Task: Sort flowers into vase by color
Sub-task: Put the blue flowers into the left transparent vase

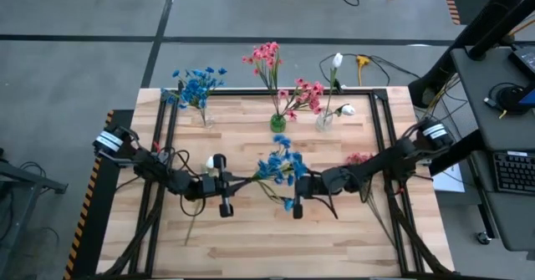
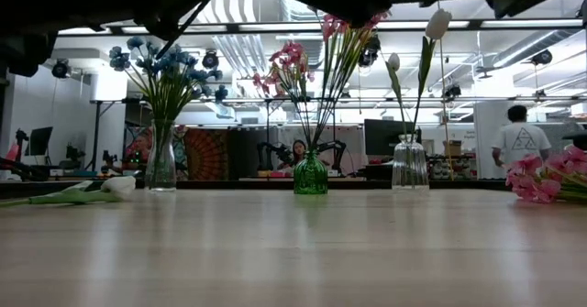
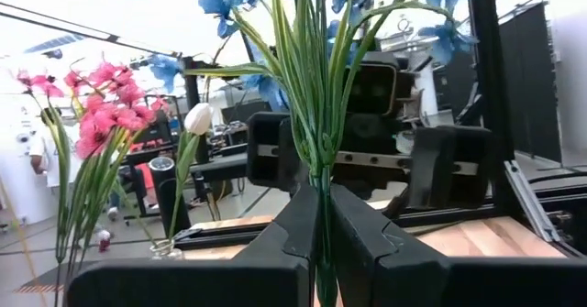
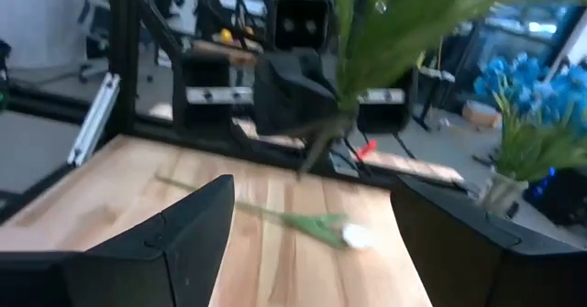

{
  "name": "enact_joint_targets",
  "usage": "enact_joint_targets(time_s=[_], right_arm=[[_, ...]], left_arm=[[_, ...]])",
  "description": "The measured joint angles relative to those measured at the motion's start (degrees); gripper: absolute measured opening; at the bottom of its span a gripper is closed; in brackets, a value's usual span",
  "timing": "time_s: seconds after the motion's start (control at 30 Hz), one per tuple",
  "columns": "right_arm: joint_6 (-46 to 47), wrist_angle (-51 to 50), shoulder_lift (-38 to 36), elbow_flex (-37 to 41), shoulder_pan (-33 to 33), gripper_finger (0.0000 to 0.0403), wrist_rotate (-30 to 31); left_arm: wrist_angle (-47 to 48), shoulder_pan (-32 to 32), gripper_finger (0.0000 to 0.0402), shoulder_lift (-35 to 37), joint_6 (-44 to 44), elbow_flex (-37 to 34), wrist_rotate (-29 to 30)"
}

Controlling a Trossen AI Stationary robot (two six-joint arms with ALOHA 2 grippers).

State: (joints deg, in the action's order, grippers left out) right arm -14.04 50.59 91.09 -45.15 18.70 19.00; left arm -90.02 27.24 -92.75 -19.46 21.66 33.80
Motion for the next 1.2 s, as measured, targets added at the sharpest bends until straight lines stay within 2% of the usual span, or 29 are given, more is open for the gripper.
enact_joint_targets(time_s=[0.37,0.43,0.57,0.77,0.97,1.2], right_arm=[[-0.5,12.6,3.3,-0.9,-1.0,0.0271,-0.1],[1.7,12.9,3.4,-2.1,-2.2,0.0269,-0.7],[6.4,13.0,4.5,-4.3,-4.6,0.0262,-6.9],[9.3,12.6,7.5,-6.5,-5.8,0.0243,-7.3],[8.2,12.8,8.4,-7.6,-5.7,0.0195,-7.4],[7.4,12.7,8.4,-7.6,-5.7,0.0104,-7.0]], left_arm=[[1.0,-0.6,0.0004,0.0,0.3,0.0,0.3],[2.1,-0.8,0.0004,0.0,0.4,0.1,0.2],[2.5,-1.1,0.0004,0.0,0.6,0.5,0.2],[3.6,-1.2,0.0004,0.0,0.4,1.1,0.2],[4.0,-1.2,0.0008,-0.1,0.4,1.1,0.3],[4.1,-1.2,0.0027,-0.1,1.6,1.1,4.7]])
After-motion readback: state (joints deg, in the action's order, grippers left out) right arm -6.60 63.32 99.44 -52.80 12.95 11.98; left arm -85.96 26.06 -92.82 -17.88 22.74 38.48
